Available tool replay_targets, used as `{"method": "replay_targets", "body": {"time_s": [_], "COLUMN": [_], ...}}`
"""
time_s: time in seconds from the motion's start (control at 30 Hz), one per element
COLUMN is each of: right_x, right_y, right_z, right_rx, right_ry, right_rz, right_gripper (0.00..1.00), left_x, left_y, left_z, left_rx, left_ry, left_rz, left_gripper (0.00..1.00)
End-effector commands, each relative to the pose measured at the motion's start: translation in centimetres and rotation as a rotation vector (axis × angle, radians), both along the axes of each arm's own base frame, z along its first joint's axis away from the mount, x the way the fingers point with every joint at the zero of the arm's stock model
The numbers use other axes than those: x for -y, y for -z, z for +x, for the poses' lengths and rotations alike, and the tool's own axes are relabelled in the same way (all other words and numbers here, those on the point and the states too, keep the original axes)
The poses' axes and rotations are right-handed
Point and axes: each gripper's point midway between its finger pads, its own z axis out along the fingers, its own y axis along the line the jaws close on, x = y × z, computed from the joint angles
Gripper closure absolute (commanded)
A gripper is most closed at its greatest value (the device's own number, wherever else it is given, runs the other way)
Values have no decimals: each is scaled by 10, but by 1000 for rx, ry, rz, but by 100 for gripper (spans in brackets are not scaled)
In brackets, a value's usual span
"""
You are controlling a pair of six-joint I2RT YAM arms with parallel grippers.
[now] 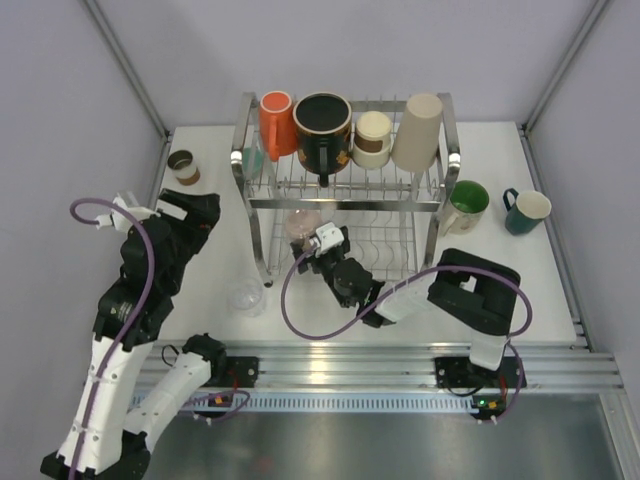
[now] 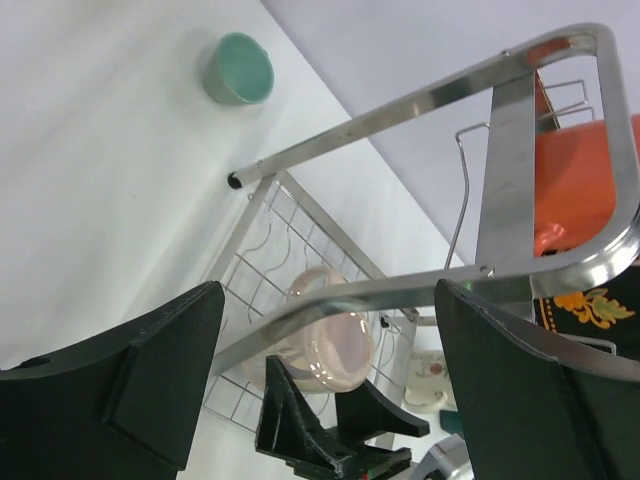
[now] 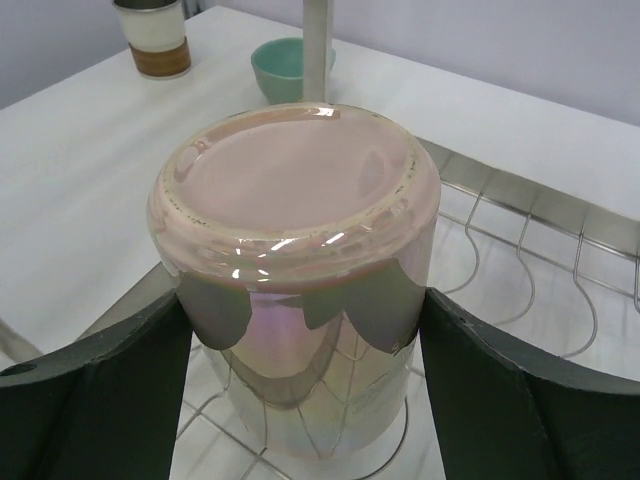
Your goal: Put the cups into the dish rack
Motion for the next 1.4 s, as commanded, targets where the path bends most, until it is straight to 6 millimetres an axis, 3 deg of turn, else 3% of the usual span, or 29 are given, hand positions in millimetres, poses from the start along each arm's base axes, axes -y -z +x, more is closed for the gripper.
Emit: {"method": "replay_targets", "body": {"time_s": [0.0,0.03,0.2,0.4,0.5,0.53,0.6,0.63,0.67,0.7,0.9,1.0,1.13,1.37], "right_x": [-15,-14,-20,-27,-28,-27,-29,-29,-30,-32,-34,-32,-32,-26], "right_y": [-96,-95,-98,-101,-100,-98,-101,-101,-101,-101,-101,-103,-102,-90], "right_z": [15,18,26,39,47,52,54,58,60,61,78,86,98,111], "right_rx": [143,148,159,173,175,174,174,175,174,174,187,191,196,162], "right_ry": [-47,-40,-64,-51,-36,-29,-41,-39,-36,-39,-20,-7,10,34], "right_rz": [299,292,317,329,330,329,345,349,346,347,356,374,383,418], "right_gripper": [100,100,100,100,100,100,100,100,100,100,100,100,100,97], "left_x": [-18,-19,-11,-20,-21,-12,-20,-12,-33,-43,-59,-60,-61,-63], "left_y": [-35,-43,-40,-58,-66,-67,-69,-66,-65,-62,-23,-20,2,22], "left_z": [4,4,26,39,56,66,79,83,96,102,135,135,136,130], "left_rx": [72,80,27,30,9,-6,-6,-10,-2,-6,-69,-38,-73,-98], "left_ry": [-85,-89,-77,-125,-120,-68,-58,14,-28,-34,27,21,16,5], "left_rz": [58,63,87,146,163,150,117,71,46,27,-24,-14,-18,-8], "left_gripper": [8,7,7,5,5,5,6,7,7,7,9,9,9,9]}}
